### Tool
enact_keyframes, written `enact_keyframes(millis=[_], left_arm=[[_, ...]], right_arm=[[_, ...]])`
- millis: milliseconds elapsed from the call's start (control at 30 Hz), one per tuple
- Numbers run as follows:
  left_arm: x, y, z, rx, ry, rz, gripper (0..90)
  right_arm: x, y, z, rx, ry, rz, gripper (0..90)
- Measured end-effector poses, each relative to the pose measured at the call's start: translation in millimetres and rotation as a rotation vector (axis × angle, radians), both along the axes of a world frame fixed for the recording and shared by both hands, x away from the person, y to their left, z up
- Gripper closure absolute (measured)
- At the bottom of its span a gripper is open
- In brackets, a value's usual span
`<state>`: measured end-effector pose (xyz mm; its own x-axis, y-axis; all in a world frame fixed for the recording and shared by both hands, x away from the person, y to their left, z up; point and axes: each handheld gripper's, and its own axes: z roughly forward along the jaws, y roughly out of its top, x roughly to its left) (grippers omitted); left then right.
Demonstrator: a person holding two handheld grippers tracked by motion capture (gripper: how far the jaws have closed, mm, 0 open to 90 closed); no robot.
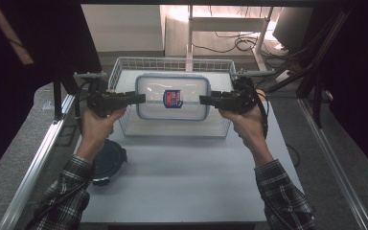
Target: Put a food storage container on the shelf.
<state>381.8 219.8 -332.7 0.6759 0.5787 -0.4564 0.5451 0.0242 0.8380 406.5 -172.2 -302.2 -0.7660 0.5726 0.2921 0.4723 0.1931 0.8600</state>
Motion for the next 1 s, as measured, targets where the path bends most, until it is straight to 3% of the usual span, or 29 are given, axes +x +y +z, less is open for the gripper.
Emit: enact_keyframes(millis=[267,500,600,1000], left_arm=[[20.8,1.0,7.4,-0.002,0.003,0.014,52.7],[39.6,2.3,7.9,0.007,0.020,0.041,51.9],[42.6,1.0,7.1,0.006,0.030,0.048,51.8],[47.2,-4.2,7.8,0.020,0.008,0.061,47.8]], right_arm=[[21.7,1.6,9.5,0.009,0.001,-0.008,50.5],[44.2,6.5,7.0,0.020,0.023,-0.023,50.2],[48.3,6.3,6.0,0.025,0.029,-0.028,50.2],[59.3,5.6,3.1,0.023,0.035,-0.038,47.8]])
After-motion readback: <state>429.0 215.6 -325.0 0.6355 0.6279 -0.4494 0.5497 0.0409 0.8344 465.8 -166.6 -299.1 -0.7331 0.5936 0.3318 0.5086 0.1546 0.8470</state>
